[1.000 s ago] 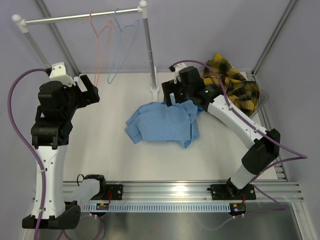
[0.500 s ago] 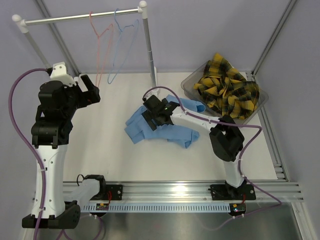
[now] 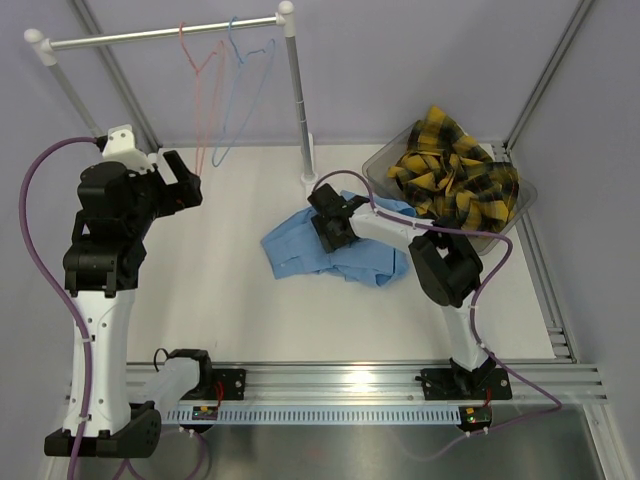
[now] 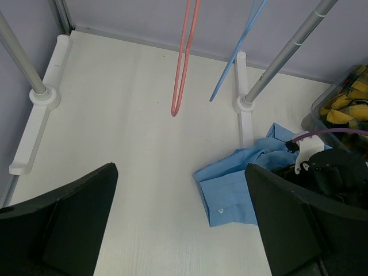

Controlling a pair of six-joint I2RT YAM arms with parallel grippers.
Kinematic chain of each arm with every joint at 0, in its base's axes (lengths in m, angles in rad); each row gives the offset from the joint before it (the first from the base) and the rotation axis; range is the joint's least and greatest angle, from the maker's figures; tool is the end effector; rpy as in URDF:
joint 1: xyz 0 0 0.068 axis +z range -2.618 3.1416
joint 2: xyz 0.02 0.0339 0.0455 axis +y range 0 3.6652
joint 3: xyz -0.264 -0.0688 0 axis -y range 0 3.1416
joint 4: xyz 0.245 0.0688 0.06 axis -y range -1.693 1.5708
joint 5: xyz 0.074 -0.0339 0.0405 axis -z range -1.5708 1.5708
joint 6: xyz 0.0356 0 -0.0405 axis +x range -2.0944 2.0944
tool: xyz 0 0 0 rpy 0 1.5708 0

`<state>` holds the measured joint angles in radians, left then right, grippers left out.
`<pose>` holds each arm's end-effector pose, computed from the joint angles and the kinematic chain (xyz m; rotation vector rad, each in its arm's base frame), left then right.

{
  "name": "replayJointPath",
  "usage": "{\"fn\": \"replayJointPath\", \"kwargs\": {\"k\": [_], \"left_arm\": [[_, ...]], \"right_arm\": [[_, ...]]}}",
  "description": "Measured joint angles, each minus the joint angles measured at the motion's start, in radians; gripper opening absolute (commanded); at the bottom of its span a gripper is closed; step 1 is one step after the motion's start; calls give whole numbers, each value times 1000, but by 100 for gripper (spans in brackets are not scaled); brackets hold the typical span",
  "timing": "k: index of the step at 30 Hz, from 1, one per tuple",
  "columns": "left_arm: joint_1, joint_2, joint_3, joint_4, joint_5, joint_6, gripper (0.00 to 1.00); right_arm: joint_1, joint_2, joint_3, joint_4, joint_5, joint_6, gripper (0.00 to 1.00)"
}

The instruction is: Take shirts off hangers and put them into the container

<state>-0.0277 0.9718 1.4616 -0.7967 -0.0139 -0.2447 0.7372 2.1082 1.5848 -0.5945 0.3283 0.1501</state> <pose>0.1635 -0.0040 0.4666 -0.2132 1.8692 -0.1741 0.3368 0.2903 0.1730 -0.6555 2.5106 -0.1315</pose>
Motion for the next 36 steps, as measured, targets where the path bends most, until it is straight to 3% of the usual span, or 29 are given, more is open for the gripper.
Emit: {"fn": "replayJointPath", "kwargs": {"k": [1, 2, 4, 5, 6, 16, 20, 29, 36], "left_arm": [[0, 0, 0, 0, 4, 0, 99], [0, 0, 0, 0, 7, 0, 99], [0, 0, 0, 0, 10, 0, 99], [0, 0, 0, 0, 11, 0, 99], [0, 0, 0, 0, 12, 0, 99], [-3, 0, 0, 0, 19, 0, 99], [-4, -3, 0, 0, 22, 0, 99], [-4, -21, 0, -1, 24, 0, 99], [-4, -25, 0, -3, 32, -1, 99]], "right_arm": [[-6, 0, -3, 0, -23, 3, 59], [-8, 0, -7, 3, -43, 0, 41], [-10, -1, -20, 14, -88, 1, 22], [-10, -2, -27, 23, -104, -3, 7], [-10, -4, -35, 31, -117, -8, 1], [-14, -169, -55, -24, -272, -37, 0], [-27, -283, 161, -99, -284, -50, 0], [-222, -348, 940, -172, -148, -141, 0], [-373, -426, 986, 29, -27, -252, 0]]}}
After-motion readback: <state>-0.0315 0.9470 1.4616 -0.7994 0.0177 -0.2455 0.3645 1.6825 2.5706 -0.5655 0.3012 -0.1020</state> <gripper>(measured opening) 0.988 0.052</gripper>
